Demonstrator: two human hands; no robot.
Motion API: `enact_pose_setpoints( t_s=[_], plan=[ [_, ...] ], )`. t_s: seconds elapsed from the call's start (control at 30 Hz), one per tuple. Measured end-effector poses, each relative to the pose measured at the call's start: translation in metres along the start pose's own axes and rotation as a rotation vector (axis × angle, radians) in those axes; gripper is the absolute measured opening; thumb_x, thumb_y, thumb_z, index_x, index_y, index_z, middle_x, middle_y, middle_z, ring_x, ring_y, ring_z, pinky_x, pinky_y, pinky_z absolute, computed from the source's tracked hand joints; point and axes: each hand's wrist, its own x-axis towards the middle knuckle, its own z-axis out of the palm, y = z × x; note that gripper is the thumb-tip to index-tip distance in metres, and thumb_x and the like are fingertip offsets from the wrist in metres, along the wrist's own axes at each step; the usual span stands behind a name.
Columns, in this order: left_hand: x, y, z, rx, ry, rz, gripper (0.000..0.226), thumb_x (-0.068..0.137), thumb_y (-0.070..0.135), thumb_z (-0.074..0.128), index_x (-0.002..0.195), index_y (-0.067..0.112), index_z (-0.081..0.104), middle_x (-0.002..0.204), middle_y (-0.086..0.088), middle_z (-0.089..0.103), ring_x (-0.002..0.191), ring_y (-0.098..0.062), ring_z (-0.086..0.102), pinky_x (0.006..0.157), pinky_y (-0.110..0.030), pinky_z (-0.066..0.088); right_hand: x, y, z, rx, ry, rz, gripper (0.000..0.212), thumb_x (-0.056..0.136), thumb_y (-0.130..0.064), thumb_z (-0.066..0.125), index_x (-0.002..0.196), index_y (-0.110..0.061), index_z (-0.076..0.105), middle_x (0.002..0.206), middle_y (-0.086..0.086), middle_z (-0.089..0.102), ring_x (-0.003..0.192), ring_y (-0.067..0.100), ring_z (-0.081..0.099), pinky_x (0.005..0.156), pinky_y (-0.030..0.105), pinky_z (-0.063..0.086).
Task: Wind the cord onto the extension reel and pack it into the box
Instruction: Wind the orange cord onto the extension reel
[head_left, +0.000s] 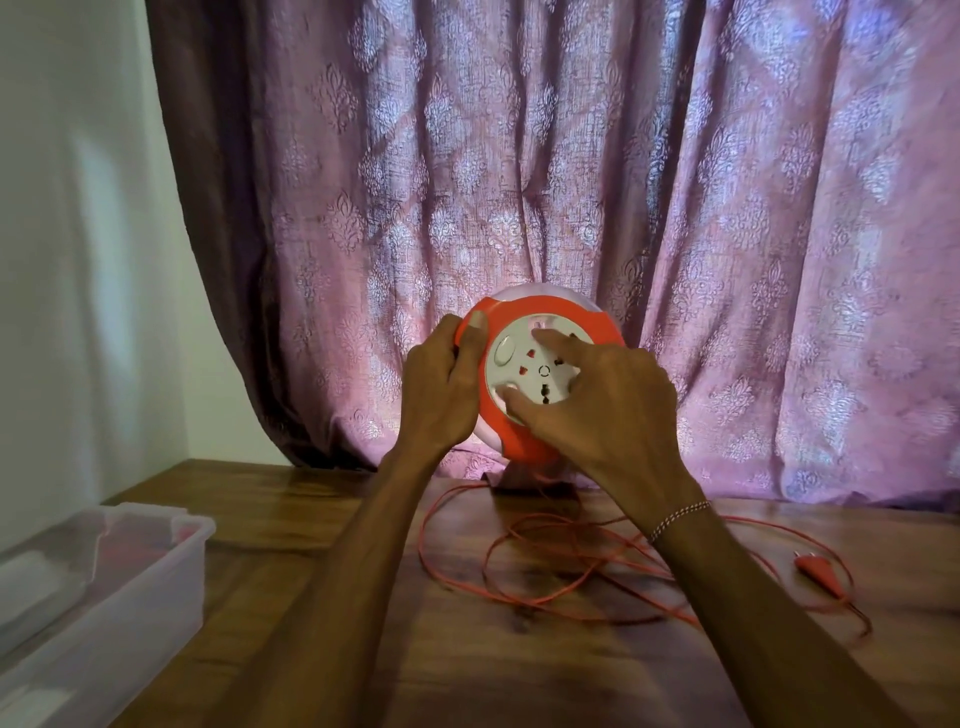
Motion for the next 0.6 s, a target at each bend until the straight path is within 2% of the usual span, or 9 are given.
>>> enact_pose_setpoints(
  t_s=[0.1, 0.2, 0.3, 0.37, 0.4, 0.47, 0.53, 0.6],
  plan=[
    [-0.002, 0.003, 0.003, 0.001, -0.008, 0.003, 0.051, 0.099, 0.061, 0.038, 0.074, 0.019, 0.047, 0.061, 0.002, 0.057, 0.061, -0.023, 0.055, 0.064, -0.053, 0.050, 0.003, 0.000, -0.002, 0.025, 0.063, 0.028, 0.063, 0.062, -0.070, 0.072, 0.112, -0.029, 0.073, 0.097, 0.002, 0.076, 0.083, 0.031, 0.070, 0.071, 0.035, 0.056],
    [-0.003, 0.002, 0.003, 0.002, -0.014, -0.004, 0.053, 0.100, 0.061, 0.037, 0.078, 0.014, 0.050, 0.065, -0.002, 0.062, 0.066, -0.026, 0.062, 0.065, -0.054, 0.051, 0.006, 0.002, -0.006, -0.014, -0.020, -0.016, 0.061, 0.070, -0.068, 0.070, 0.115, -0.027, 0.071, 0.099, 0.003, 0.076, 0.088, 0.030, 0.068, 0.073, 0.036, 0.054],
    [-0.001, -0.001, 0.001, 0.002, -0.019, -0.009, 0.056, 0.099, 0.063, 0.035, 0.078, 0.014, 0.052, 0.067, -0.004, 0.064, 0.067, -0.028, 0.064, 0.064, -0.055, 0.053, 0.013, 0.010, -0.014, 0.047, -0.111, -0.165, 0.045, 0.080, -0.047, 0.072, 0.114, -0.018, 0.070, 0.101, 0.006, 0.070, 0.099, 0.029, 0.059, 0.084, 0.042, 0.050],
    [0.000, -0.002, 0.000, -0.005, -0.024, -0.013, 0.060, 0.099, 0.063, 0.035, 0.082, 0.009, 0.055, 0.069, -0.007, 0.066, 0.068, -0.030, 0.065, 0.065, -0.056, 0.054, 0.016, 0.014, -0.018, 0.093, -0.179, -0.287, 0.028, 0.085, -0.025, 0.070, 0.113, -0.021, 0.070, 0.114, 0.009, 0.063, 0.109, 0.031, 0.051, 0.092, 0.047, 0.046],
    [0.000, -0.002, 0.000, -0.001, -0.025, -0.012, 0.059, 0.099, 0.062, 0.035, 0.082, 0.009, 0.056, 0.069, -0.006, 0.066, 0.068, -0.029, 0.066, 0.065, -0.055, 0.054, 0.017, 0.015, -0.020, 0.089, -0.239, -0.330, 0.029, 0.085, -0.016, 0.067, 0.113, -0.026, 0.071, 0.122, 0.010, 0.059, 0.114, 0.033, 0.047, 0.095, 0.047, 0.044],
    [0.000, -0.002, 0.000, 0.019, -0.019, -0.001, 0.053, 0.099, 0.063, 0.035, 0.076, 0.018, 0.052, 0.064, 0.004, 0.063, 0.063, -0.017, 0.063, 0.061, -0.047, 0.053, 0.016, 0.011, -0.021, 0.018, -0.385, -0.357, 0.043, 0.083, -0.010, 0.063, 0.116, -0.037, 0.069, 0.136, 0.012, 0.049, 0.123, 0.034, 0.037, 0.098, 0.046, 0.040],
    [0.000, -0.001, 0.001, 0.043, -0.015, 0.009, 0.049, 0.099, 0.063, 0.036, 0.072, 0.025, 0.048, 0.061, 0.009, 0.060, 0.059, -0.008, 0.057, 0.059, -0.041, 0.050, 0.014, 0.008, -0.020, -0.117, -0.466, -0.357, 0.054, 0.080, -0.014, 0.068, 0.124, -0.044, 0.062, 0.143, 0.011, 0.042, 0.127, 0.033, 0.030, 0.098, 0.046, 0.039],
    [0.000, -0.001, 0.002, 0.052, -0.022, 0.015, 0.047, 0.100, 0.063, 0.036, 0.073, 0.026, 0.047, 0.062, 0.008, 0.061, 0.061, -0.010, 0.059, 0.060, -0.041, 0.052, 0.013, 0.007, -0.019, -0.178, -0.456, -0.358, 0.059, 0.074, -0.019, 0.075, 0.124, -0.047, 0.061, 0.140, 0.010, 0.044, 0.125, 0.033, 0.034, 0.095, 0.045, 0.041]
  ],
)
